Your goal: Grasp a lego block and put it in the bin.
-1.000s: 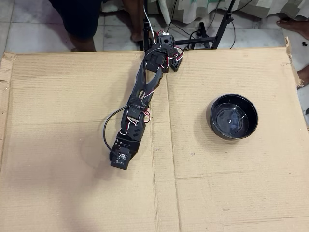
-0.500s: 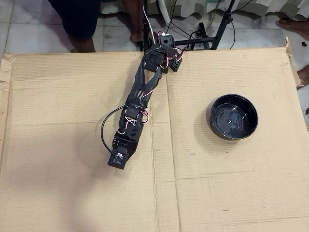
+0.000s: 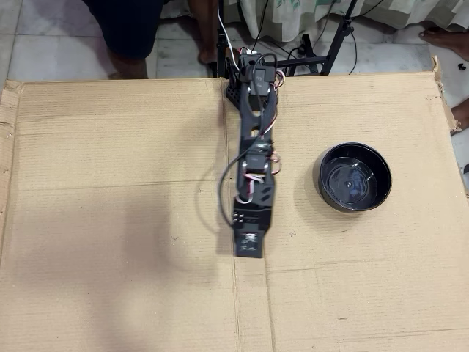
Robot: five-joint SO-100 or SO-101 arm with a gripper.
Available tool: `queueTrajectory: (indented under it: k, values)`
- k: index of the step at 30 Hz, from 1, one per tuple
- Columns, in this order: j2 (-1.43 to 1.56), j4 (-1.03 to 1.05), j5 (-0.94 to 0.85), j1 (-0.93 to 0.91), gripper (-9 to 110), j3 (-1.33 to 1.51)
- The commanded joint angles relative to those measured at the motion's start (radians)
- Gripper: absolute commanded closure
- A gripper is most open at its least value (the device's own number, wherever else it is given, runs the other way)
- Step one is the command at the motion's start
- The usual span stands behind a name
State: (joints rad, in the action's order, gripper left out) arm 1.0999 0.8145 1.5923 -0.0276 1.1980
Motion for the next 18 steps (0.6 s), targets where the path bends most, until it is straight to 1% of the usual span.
queueTrajectory:
  k: [1,4,9,18]
  values:
    - [0.118,0.048,0.064,0.092,101,-0.02]
    - [0.161,0.118,0.121,0.184,101,-0.02]
    - [0.216,0.276,0.164,0.314,101,-0.02]
    - [0.324,0.541,0.164,0.494,101,-0.018]
